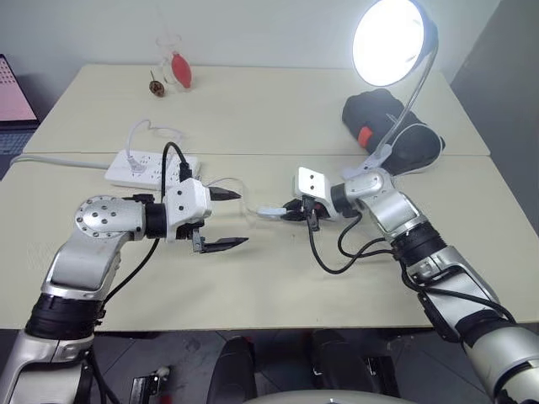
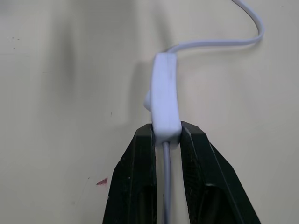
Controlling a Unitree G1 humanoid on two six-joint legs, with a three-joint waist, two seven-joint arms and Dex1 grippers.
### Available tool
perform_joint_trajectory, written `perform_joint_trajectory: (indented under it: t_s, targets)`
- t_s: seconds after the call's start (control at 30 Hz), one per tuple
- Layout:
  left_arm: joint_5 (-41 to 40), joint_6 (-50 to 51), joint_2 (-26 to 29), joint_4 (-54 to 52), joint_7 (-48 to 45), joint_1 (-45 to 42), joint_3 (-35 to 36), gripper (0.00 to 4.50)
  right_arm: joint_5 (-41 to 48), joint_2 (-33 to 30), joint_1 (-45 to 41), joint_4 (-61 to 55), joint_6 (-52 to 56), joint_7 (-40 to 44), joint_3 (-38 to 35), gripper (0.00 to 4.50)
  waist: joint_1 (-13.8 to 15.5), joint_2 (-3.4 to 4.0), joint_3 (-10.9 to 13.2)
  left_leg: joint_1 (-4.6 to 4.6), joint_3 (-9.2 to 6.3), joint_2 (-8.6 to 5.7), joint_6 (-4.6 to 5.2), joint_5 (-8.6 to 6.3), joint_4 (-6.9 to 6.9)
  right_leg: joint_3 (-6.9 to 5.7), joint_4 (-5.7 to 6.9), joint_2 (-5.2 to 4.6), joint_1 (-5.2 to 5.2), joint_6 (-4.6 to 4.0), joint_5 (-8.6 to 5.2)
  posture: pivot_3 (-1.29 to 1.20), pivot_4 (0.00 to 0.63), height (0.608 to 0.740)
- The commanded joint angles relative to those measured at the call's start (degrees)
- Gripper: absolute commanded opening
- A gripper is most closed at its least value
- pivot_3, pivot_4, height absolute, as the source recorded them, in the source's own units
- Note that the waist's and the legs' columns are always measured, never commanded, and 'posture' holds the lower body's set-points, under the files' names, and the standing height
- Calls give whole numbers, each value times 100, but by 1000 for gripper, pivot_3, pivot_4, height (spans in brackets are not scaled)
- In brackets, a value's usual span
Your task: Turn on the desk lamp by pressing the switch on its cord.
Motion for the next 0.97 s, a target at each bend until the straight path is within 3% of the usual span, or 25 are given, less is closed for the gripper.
perform_joint_trajectory:
  t_s: [0.03, 0.07, 0.13, 0.37, 0.5, 0.6, 0.77, 0.97]
  targets:
    - [-193, 254, 216, -485, 91, 260, 294, 4500, -130, 61, -182, 467, -543, -57, -73, 378, 3, 1, 0, 0, 0, 0, 0, 0, 0, -1, 0, 0, 0, 0, 0, 0, 150, 740]
    - [-178, 269, 242, -519, 116, 326, 316, 4500, -150, 61, -191, 569, -652, -60, -90, 378, 3, 1, 0, 2, 0, 0, 0, 0, 0, 0, 1, 0, 0, 0, 0, 0, 150, 740]
    - [-189, 306, 257, -562, 171, 385, 347, 4500, -172, 34, -201, 688, -810, -73, -126, 1086, 3, 1, 0, 4, -1, 1, 0, 0, 1, -1, 2, 1, 1, 0, 0, 0, 150, 740]
    - [-557, 871, 256, -898, 431, 663, 653, 4500, 146, -498, 205, -216, -654, 427, -415, 2634, 21, 1, 1, 3, 0, 0, 0, 0, 2, 1, 1, 0, 3, 4, 2, 0, 150, 740]
    - [-511, 1212, 318, -1117, 778, 852, 848, 4500, 512, -1114, 693, -1716, -71, 598, -841, 3743, 27, 5, 3, -7, -3, 0, 0, 0, -1, -1, -3, -1, -2, 3, 1, 0, 150, 740]
    - [-478, 1261, 371, -1211, 916, 1023, 1041, 4500, 979, -1719, 1257, -3097, 679, 785, -1269, 4274, 31, 10, 6, -4, -3, 0, 0, 0, -1, -1, -2, -1, -3, 3, 0, 0, 150, 740]
    - [-514, 1273, 447, -1273, 968, 1418, 1336, 4500, 1491, -2372, 2207, -4507, 1523, 572, -1896, 4274, 52, 8, 5, -3, -3, 0, 0, 0, -1, -1, -6, -2, 0, 3, -3, 0, 150, 740]
    - [-460, 1155, 611, -1225, 780, 1699, 1324, 4500, 1729, -2386, 2506, -5006, 1900, 154, -2080, 4274, 5, 9, 6, 17, 9, 1, 0, 0, 1, 9, -1, -2, 5, -18, -10, 0, 150, 740]
